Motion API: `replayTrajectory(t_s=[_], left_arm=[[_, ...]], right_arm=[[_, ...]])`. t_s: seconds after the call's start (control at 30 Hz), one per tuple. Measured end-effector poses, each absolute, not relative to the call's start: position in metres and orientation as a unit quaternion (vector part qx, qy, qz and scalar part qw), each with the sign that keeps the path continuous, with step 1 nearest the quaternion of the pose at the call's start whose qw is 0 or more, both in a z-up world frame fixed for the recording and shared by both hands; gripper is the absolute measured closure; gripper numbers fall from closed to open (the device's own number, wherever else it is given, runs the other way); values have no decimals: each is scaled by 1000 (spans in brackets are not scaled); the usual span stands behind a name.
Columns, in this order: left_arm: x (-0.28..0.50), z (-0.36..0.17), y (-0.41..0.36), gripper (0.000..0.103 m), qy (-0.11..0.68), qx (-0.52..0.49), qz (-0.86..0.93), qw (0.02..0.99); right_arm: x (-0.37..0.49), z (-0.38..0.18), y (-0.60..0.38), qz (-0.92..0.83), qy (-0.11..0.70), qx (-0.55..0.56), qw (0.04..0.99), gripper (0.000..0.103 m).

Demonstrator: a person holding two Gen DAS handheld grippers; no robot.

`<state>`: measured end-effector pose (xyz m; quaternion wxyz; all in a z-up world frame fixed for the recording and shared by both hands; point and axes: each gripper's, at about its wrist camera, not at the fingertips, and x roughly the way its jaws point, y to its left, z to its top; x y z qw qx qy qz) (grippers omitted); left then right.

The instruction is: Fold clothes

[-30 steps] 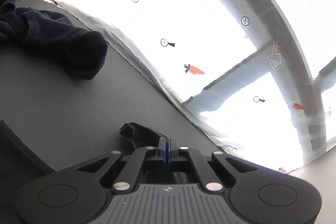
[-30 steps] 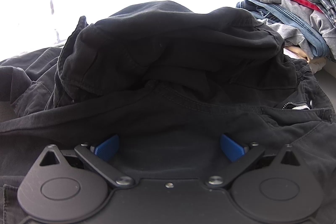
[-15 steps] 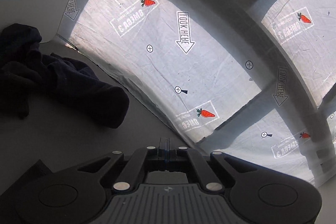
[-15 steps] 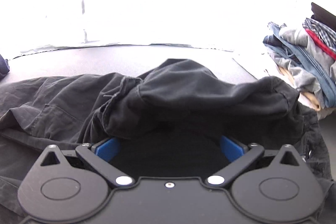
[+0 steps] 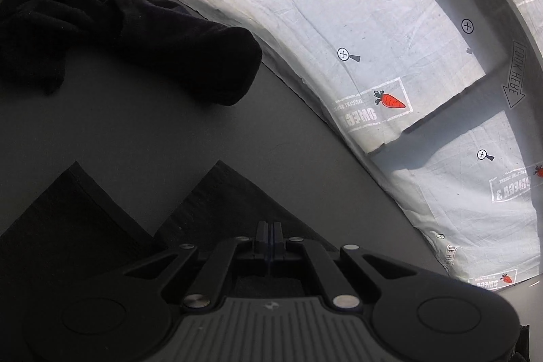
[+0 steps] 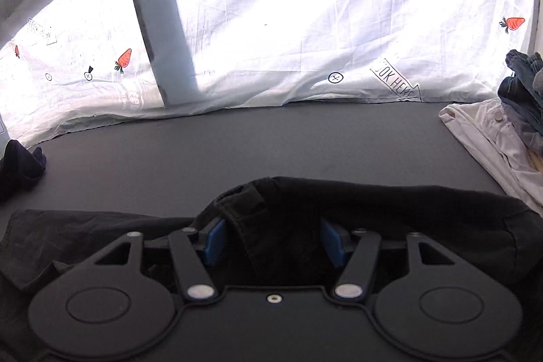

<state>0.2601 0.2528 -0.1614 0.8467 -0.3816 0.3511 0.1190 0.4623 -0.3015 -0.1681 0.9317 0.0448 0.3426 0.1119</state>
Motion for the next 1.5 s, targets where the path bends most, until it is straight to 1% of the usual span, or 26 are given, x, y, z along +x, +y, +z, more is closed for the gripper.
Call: replayTrajectory(t_s=[0.03,0.07,0.1,0.2,0.23,0.27,0.33,0.4,0.57,0.67,0.7,0.87,0.93,1.0,1.1,1.2,1.33,1.37,1.4,1.43,1.5], left_arm=[[262,-164,253,100,355,-382,121,845],[264,-167,253,100,360,-379,124,843],[266,-170,252,97,368,-375,127,841],[272,-179,250,81,391,-360,137,836],[273,-182,248,79,399,-352,140,835],[273,-184,246,77,406,-344,143,834],[273,-193,244,72,417,-345,146,828],[274,-203,244,72,427,-360,143,817],[292,-218,234,71,454,-354,133,807],[299,-221,228,68,458,-349,122,808],[300,-222,226,65,461,-347,119,808],[302,-224,221,62,466,-338,114,810],[298,-224,222,53,462,-342,114,810],[294,-224,224,50,457,-347,119,810],[288,-222,231,46,451,-352,131,810],[283,-220,240,37,440,-359,147,810],[283,-221,251,35,433,-371,157,806],[285,-221,253,35,434,-371,159,805],[286,-221,253,35,434,-369,161,806],[288,-220,253,34,434,-364,163,808],[290,-219,251,32,435,-353,163,812]], right_arm=[[476,-172,-305,98,343,51,933,43],[478,-173,-304,90,342,48,934,43],[477,-174,-301,84,341,44,935,41],[473,-176,-295,66,335,32,939,40],[472,-177,-292,60,334,28,940,40],[471,-177,-290,54,332,24,942,38],[468,-179,-286,42,328,15,944,30],[447,-174,-284,36,318,20,947,26],[402,-167,-283,27,319,19,947,25],[390,-175,-272,50,345,-10,937,24],[390,-181,-266,65,358,-17,931,24],[402,-204,-218,149,410,-52,899,24],[413,-212,-194,170,426,-84,885,22],[426,-218,-172,180,442,-113,871,14],[445,-207,-163,174,439,-96,876,13],[463,-181,-166,185,418,-50,888,13],[491,-158,-167,177,386,-23,905,12],[499,-157,-166,165,375,-28,912,10],[508,-156,-165,154,364,-32,918,6],[516,-155,-164,142,353,-37,924,4],[523,-152,-169,127,358,-28,925,4]])
